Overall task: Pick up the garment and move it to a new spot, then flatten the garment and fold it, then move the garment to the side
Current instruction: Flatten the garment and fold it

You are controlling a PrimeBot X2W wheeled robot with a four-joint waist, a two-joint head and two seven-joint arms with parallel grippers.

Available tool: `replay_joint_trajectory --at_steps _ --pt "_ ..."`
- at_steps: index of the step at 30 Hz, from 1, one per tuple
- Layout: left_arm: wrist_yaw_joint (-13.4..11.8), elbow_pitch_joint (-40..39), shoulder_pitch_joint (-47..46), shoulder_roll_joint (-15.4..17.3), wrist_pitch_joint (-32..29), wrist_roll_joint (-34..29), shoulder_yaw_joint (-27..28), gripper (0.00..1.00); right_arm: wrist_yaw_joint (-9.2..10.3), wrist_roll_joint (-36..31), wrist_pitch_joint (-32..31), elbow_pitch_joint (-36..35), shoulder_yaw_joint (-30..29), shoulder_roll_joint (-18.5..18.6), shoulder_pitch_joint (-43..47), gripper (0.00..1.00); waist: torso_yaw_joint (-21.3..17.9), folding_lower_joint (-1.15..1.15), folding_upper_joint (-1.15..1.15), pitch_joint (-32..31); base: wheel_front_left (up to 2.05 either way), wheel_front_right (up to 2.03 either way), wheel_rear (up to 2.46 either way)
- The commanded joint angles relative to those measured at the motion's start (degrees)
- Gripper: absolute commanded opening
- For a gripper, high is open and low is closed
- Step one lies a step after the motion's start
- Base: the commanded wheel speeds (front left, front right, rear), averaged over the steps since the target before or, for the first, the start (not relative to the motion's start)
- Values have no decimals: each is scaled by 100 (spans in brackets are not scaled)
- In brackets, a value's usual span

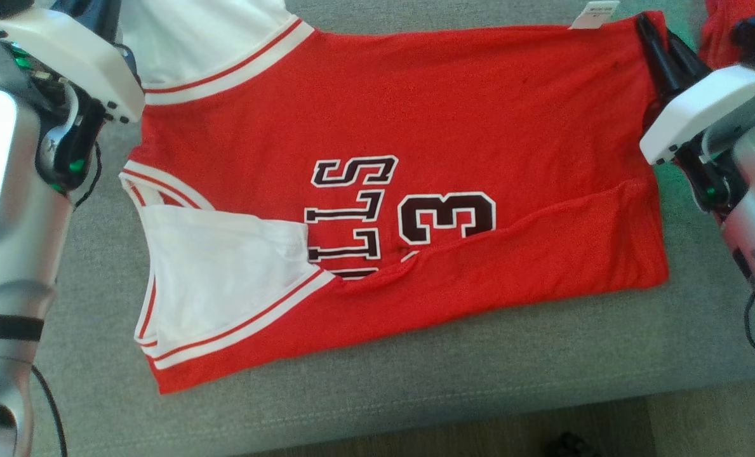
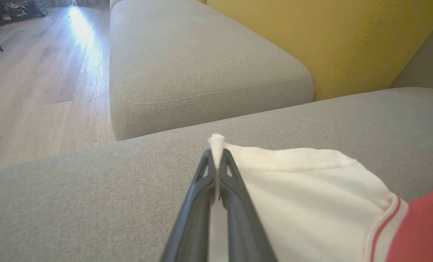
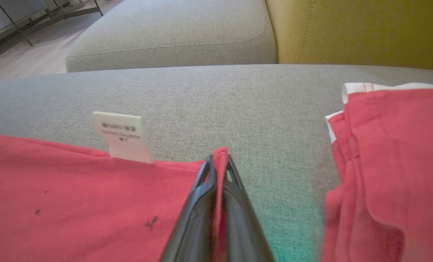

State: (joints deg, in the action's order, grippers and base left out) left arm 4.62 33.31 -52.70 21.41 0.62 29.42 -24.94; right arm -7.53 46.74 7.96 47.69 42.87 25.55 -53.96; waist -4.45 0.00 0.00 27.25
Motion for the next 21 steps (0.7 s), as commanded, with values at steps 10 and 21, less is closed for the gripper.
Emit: replay_joint_trajectory --at_steps 10,21 --pt "-53 189 -389 105 509 45 272 0 4 174 512 153 171 52 -265 0 63 0 0 -19 0 0 0" --pt "-80 555 -555 47 955 188 439 0 4 106 671 365 271 -6 -500 0 53 0 0 41 0 0 0"
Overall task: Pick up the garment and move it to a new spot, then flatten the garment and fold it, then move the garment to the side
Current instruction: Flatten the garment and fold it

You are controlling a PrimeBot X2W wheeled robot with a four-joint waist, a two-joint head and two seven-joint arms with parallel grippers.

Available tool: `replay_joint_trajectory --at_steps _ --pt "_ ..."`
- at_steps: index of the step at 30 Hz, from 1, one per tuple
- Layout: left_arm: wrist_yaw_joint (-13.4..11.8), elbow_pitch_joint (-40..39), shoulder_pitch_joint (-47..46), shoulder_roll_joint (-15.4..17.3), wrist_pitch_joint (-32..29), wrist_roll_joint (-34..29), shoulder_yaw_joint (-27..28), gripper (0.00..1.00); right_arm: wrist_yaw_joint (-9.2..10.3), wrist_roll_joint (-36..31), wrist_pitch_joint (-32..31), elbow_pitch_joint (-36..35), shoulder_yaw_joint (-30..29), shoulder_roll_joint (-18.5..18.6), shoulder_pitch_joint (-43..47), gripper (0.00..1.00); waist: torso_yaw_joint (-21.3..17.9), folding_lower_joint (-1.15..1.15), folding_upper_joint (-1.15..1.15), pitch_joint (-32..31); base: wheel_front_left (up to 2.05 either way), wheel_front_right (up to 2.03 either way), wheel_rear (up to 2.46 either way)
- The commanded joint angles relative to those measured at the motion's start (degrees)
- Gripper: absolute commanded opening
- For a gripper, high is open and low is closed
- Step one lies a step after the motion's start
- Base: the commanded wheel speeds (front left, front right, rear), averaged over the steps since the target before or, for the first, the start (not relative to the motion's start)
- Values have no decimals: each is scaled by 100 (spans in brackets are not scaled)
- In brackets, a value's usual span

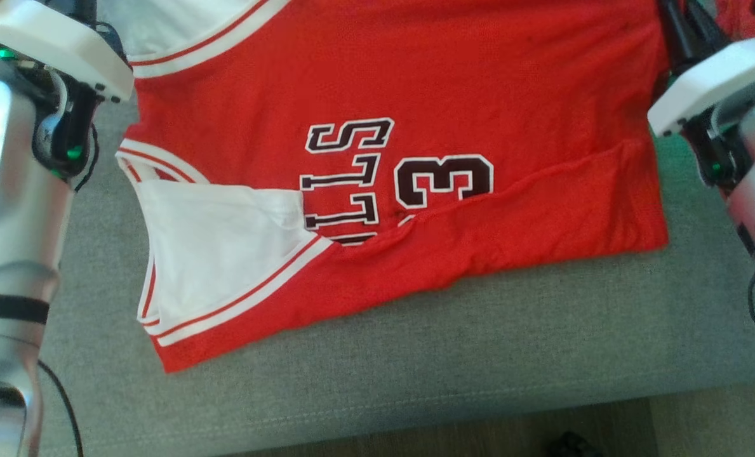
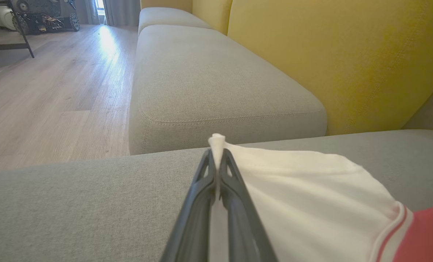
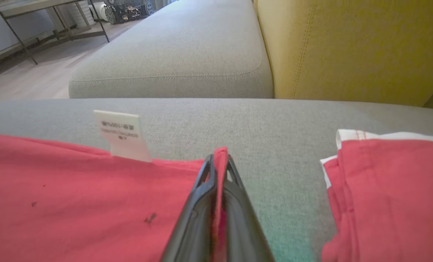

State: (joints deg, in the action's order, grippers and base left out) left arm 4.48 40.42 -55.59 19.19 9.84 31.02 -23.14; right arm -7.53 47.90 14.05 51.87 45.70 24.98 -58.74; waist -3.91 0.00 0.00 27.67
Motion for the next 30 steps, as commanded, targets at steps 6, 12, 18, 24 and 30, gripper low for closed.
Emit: replay_joint_trajectory --at_steps 6,12,18,24,30 --pt "136 40 -209 244 44 -42 -54 0 4 -50 89 -108 61 31 24 0 10 0 0 -104 0 0 0" --pt "244 -15 117 475 -169 -96 -418 0 4 -64 93 -287 122 184 372 0 44 0 0 -431 0 0 0" --pt "272 -296 572 693 -210 110 -463 0 4 -6 94 -457 151 336 853 0 129 0 0 -886 0 0 0" --pt "286 -882 1146 897 -505 375 -561 0 4 135 95 -765 237 599 1338 0 272 0 0 -1223 0 0 0" --pt "292 -1667 1821 1225 -936 583 -740 0 4 315 -18 -1043 417 849 1679 0 374 0 0 -1442 0 0 0"
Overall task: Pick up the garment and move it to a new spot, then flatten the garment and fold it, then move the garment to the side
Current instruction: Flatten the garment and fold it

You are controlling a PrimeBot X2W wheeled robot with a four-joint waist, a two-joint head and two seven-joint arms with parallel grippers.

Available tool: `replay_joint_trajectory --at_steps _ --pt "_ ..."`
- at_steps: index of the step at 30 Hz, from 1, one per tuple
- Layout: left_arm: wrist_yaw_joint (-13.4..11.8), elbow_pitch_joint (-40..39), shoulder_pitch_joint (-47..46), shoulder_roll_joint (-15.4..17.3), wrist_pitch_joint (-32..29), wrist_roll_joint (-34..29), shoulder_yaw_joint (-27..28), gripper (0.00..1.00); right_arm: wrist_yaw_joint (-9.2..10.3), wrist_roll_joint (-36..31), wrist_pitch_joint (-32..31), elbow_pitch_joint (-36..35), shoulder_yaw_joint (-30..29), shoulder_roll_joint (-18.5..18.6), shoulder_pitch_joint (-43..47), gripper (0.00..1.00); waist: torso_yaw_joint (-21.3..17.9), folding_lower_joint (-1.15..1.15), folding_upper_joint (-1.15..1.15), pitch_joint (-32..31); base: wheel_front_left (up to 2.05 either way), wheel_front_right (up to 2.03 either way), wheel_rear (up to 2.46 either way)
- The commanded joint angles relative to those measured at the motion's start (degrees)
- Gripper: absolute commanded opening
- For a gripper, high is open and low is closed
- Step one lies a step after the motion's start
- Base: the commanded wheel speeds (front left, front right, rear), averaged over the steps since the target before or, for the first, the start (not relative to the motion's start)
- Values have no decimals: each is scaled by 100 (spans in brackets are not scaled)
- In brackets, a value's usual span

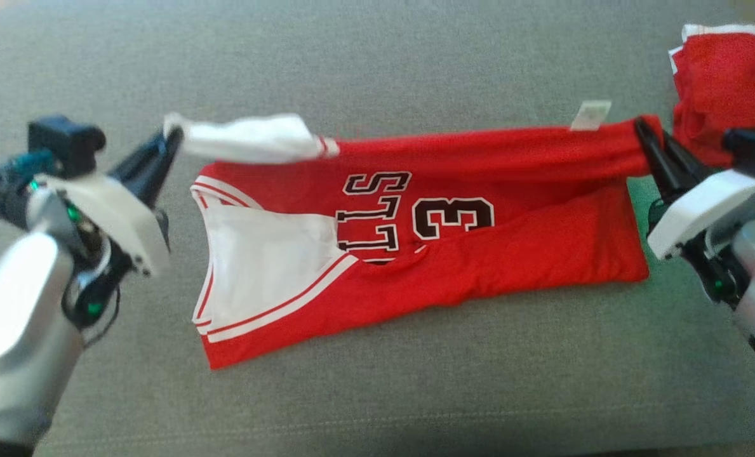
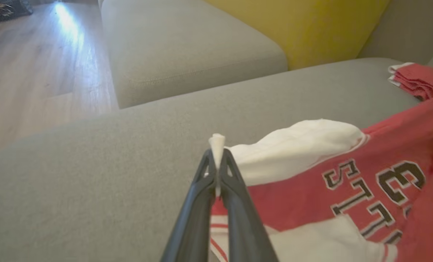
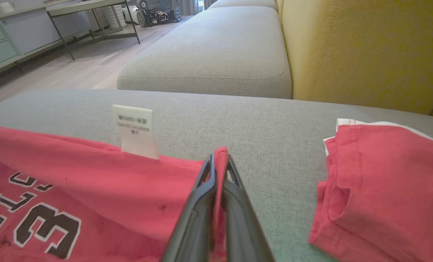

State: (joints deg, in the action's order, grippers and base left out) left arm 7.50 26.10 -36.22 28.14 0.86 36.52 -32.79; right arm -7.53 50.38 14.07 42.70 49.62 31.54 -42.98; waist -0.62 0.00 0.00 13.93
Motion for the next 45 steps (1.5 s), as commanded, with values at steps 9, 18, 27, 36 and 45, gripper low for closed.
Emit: replay_joint_trajectory --at_steps 9,18,27,36,45 --pt "-116 -1476 832 908 -633 317 149 0 4 309 -364 -270 127 414 441 0 103 0 0 -294 0 0 0" --pt "-127 -2326 1484 1312 -1405 831 27 0 4 510 -683 -390 147 687 715 0 142 0 0 -324 0 0 0" --pt "-146 -2715 1850 1451 -1846 1290 -96 90 4 1033 -1462 -961 271 1001 1043 100 102 0 0 -375 0 0 0" --pt "-148 -2777 2108 1417 -1887 1659 -105 100 4 910 -1756 -825 -125 1118 1160 100 16 0 0 -452 0 0 0" --pt "-610 -2495 1808 646 0 1355 657 100 4 544 -549 -876 -1221 542 1236 100 39 0 0 -577 0 0 0"
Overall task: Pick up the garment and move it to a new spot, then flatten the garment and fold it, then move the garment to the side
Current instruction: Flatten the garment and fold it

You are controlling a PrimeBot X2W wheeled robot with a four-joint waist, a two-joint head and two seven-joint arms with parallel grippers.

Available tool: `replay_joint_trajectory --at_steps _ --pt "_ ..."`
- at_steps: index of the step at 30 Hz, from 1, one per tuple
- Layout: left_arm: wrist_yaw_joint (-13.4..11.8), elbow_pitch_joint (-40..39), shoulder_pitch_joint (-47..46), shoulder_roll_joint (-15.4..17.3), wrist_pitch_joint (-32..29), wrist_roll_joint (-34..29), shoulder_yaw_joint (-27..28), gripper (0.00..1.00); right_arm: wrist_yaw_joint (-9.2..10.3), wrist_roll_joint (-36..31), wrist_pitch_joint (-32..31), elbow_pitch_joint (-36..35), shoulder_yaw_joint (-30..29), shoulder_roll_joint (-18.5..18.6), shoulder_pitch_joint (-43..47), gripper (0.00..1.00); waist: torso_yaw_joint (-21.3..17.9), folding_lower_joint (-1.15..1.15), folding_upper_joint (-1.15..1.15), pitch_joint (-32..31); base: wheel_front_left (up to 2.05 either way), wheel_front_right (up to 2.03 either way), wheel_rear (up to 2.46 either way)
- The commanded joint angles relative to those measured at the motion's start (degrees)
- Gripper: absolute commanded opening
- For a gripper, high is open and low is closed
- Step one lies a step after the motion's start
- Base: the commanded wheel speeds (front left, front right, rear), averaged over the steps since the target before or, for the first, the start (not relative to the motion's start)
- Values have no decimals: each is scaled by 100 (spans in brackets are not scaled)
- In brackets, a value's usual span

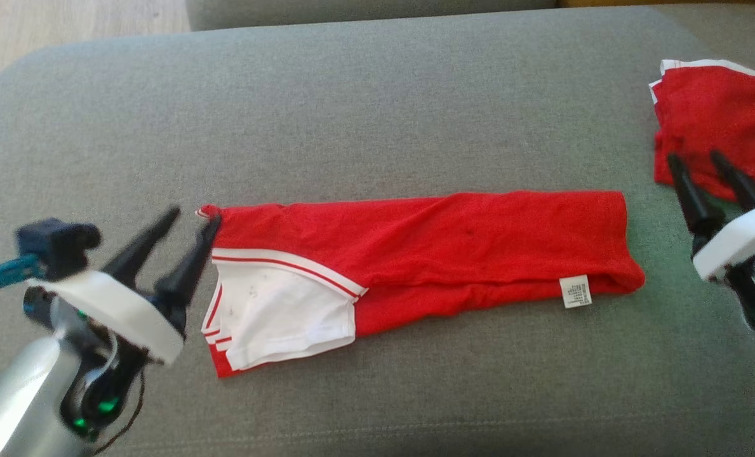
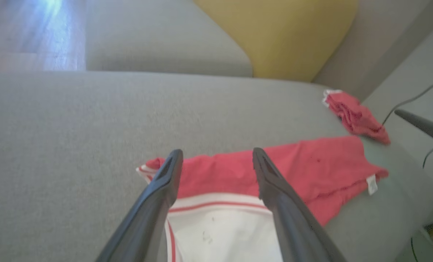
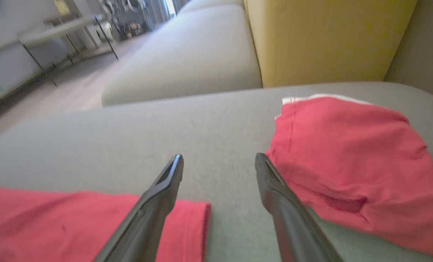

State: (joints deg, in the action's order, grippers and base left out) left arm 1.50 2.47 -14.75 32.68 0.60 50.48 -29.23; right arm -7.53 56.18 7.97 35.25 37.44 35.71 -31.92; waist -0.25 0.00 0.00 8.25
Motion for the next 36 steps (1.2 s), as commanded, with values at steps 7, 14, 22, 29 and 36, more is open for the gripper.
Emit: replay_joint_trajectory --at_steps 7,14,22,29,36 --pt "-244 213 -300 -802 1342 48 922 100 4 -617 676 -394 -1067 -622 608 100 84 0 0 -106 0 0 0" --pt "-103 476 15 -1620 1436 -240 1571 100 4 -1551 700 -905 -2013 -1200 1207 100 97 0 0 -167 0 0 0" --pt "426 632 444 -2743 1439 -1066 2582 100 4 -2280 702 -1347 -2516 -1791 2004 100 109 0 0 -123 0 0 0" --pt "565 577 593 -2967 1439 -1830 2844 100 4 -2509 624 -1541 -2760 -1999 2083 100 65 0 0 -49 0 0 0" --pt "591 558 478 -2978 1439 -1802 2723 100 4 -2614 479 -1627 -2934 -2073 1996 100 81 0 0 41 0 0 0"
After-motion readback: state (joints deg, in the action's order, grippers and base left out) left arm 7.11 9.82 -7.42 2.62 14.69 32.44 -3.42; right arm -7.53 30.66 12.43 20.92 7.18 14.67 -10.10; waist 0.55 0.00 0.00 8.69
